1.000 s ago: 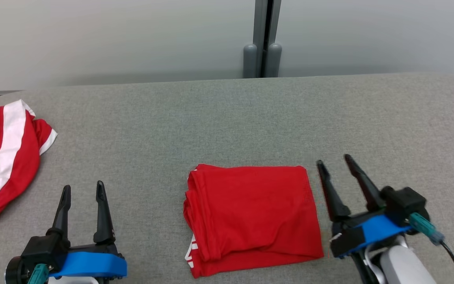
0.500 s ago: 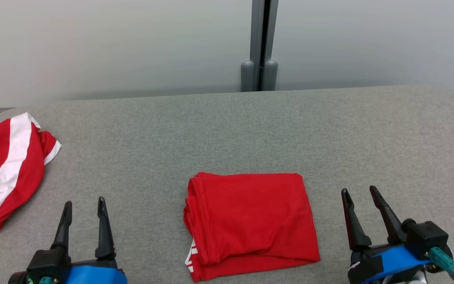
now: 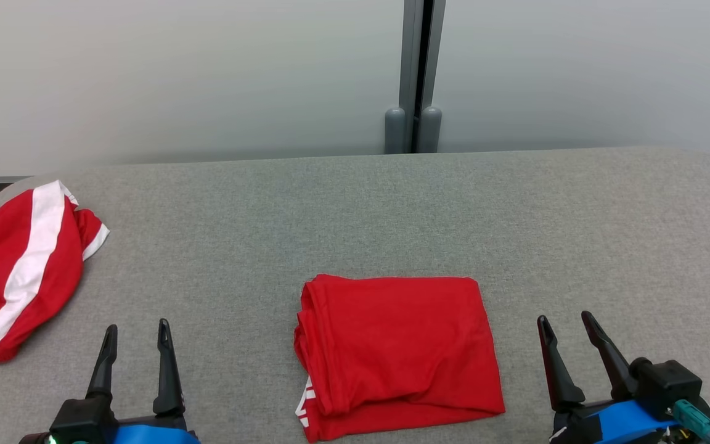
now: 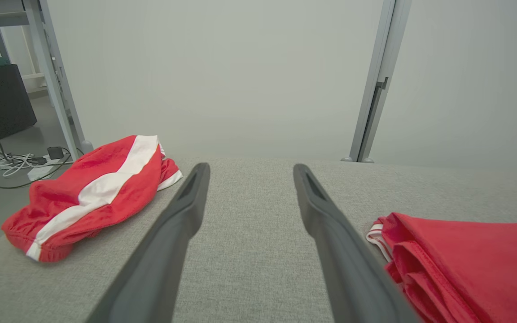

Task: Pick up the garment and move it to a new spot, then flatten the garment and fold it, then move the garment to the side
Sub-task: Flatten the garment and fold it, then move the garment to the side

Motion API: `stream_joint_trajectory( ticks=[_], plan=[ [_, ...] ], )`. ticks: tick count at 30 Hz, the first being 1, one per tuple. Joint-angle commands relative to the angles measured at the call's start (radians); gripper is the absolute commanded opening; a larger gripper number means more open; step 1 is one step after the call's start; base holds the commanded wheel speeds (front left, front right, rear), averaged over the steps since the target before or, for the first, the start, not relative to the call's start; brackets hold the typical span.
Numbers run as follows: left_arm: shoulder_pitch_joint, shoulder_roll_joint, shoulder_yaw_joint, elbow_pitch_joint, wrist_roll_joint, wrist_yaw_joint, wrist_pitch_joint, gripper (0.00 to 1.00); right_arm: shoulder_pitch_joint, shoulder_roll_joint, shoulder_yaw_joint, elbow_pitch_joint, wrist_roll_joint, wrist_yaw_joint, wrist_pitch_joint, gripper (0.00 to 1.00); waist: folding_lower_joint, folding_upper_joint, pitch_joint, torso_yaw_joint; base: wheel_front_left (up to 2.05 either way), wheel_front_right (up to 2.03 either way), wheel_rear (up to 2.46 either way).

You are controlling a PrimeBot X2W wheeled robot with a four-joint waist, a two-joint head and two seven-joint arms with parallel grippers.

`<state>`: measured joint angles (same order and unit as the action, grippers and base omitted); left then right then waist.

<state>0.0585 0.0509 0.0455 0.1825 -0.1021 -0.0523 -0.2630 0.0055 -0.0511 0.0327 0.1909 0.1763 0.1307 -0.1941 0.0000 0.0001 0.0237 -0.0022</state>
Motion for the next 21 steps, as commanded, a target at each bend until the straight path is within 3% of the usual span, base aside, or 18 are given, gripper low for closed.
stream_joint_trajectory(
  ticks=[1, 11, 21],
  plan=[
    [0.008, -0.001, -0.004, -0.004, 0.008, 0.004, -0.002, 1.00, 0.013, 0.001, 0.001, -0.005, -0.006, 0.000, 0.004, 1.00, 0.0000, -0.0001, 0.000, 0.000, 0.00, 0.00, 0.00],
    [0.007, -0.001, -0.005, -0.003, 0.002, 0.008, -0.002, 1.00, 0.013, 0.001, 0.011, -0.015, -0.019, 0.000, 0.023, 1.00, 0.0000, -0.0001, 0.005, 0.004, 0.00, 0.00, 0.00],
    [-0.029, -0.001, -0.007, -0.003, -0.004, 0.004, -0.002, 1.00, -0.141, 0.001, 0.069, 0.014, -0.040, 0.000, 0.057, 1.00, 0.0000, -0.0001, 0.036, 0.011, 0.00, 0.00, 0.00]
  ],
)
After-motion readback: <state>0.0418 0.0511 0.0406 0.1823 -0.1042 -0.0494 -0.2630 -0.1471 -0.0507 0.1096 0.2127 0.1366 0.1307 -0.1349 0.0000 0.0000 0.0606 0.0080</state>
